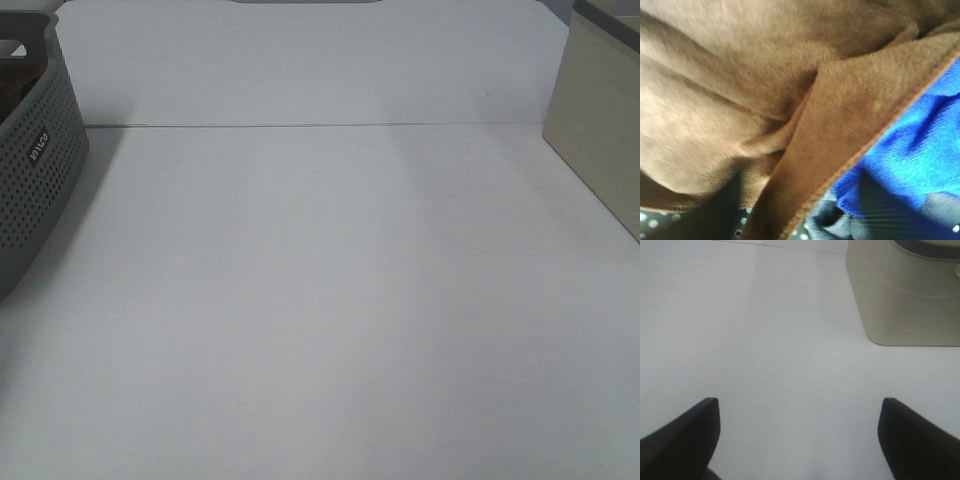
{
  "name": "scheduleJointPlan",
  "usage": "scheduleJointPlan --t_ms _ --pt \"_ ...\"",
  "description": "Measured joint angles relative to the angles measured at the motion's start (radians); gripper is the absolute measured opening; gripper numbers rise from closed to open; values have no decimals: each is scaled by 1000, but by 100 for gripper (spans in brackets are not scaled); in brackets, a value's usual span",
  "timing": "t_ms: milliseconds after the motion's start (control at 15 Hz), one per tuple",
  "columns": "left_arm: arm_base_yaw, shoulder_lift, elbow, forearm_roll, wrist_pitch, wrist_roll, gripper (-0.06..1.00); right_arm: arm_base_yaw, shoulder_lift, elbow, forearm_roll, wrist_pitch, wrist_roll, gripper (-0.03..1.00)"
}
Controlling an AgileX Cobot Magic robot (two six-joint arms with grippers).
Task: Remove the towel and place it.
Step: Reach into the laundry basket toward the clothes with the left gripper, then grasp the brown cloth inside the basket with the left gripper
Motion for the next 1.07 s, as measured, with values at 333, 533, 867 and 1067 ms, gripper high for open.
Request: scheduleJointPlan --t_ms 333,533,867,1067 --pt "1 0 -1 28 -12 -68 9 0 0 0 0 0 0 82" --pt "1 -4 -1 27 -12 -70 0 0 0 0 0 0 0 82" --pt "-65 -120 -44 -16 -9 -111 0 0 0 0 0 0 0 82" --pt "-126 -194 -48 -23 -12 -120 0 0 0 0 0 0 0 82"
